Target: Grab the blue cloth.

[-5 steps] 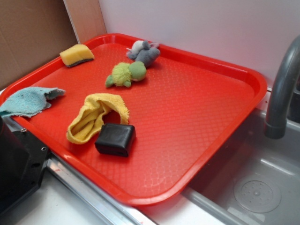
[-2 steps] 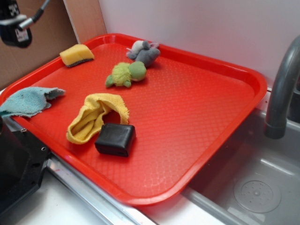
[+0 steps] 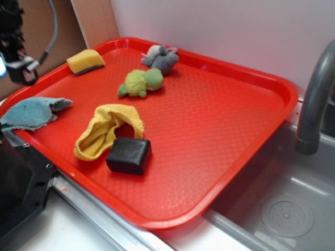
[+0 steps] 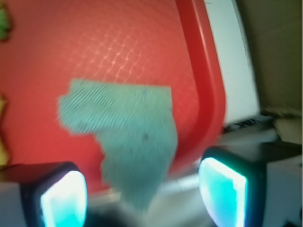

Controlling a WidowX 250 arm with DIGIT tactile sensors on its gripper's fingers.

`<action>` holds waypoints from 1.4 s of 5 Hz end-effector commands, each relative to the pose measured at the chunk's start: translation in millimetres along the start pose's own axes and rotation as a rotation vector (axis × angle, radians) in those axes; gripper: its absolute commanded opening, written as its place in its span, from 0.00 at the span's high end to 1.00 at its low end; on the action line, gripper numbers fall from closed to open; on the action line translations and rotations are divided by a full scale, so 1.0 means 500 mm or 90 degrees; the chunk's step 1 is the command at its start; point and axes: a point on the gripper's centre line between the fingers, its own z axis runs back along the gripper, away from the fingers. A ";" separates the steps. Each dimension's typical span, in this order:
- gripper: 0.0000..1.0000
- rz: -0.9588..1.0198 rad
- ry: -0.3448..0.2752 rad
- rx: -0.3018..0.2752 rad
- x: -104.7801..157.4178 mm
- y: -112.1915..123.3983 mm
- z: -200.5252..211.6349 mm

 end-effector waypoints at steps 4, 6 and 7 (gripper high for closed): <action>0.00 -0.093 -0.048 -0.021 0.035 -0.048 -0.013; 0.00 -0.093 -0.048 -0.021 0.035 -0.048 -0.013; 0.00 -0.093 -0.048 -0.021 0.035 -0.048 -0.013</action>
